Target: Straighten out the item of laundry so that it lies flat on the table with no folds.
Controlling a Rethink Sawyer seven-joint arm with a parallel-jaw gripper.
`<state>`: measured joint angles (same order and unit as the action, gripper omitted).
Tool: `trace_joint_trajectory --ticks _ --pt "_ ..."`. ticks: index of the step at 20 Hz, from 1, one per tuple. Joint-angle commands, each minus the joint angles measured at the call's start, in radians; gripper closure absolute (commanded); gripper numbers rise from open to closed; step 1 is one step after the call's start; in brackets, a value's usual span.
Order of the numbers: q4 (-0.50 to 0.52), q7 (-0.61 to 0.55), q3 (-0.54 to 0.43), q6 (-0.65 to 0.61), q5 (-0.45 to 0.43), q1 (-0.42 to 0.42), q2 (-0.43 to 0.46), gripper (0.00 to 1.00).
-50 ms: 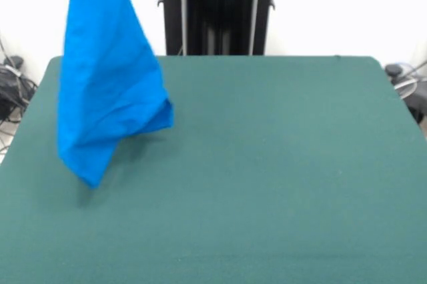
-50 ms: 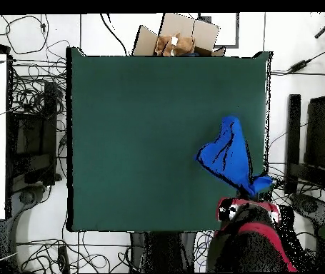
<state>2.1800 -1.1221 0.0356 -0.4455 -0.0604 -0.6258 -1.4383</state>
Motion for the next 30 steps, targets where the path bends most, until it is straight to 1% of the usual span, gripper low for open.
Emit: trace_joint_trajectory --ticks 1,4,10,15,16,20,23,24,26,27,30 --pt "0.16 -0.076 -0.044 0.136 -0.119 0.037 0.072 1.0" --pt "0.164 -0.138 -0.018 0.2 -0.166 0.062 0.093 1.0" --pt "0.172 -0.208 0.042 0.292 -0.23 0.117 0.141 1.0" --pt "0.174 -0.235 0.095 0.362 -0.246 0.166 0.189 1.0" --pt "0.168 -0.246 0.122 0.38 -0.251 0.19 0.206 1.0" --pt "0.158 -0.257 0.19 0.429 -0.24 0.257 0.253 1.0" --pt "0.157 -0.255 0.211 0.439 -0.227 0.28 0.262 1.0" --pt "0.146 -0.26 0.244 0.433 -0.214 0.324 0.272 1.0" --pt "0.126 -0.27 0.278 0.422 -0.189 0.38 0.291 1.0" --pt "0.116 -0.275 0.287 0.415 -0.176 0.4 0.301 1.0" --pt "0.052 -0.326 0.291 0.374 -0.086 0.468 0.359 1.0"
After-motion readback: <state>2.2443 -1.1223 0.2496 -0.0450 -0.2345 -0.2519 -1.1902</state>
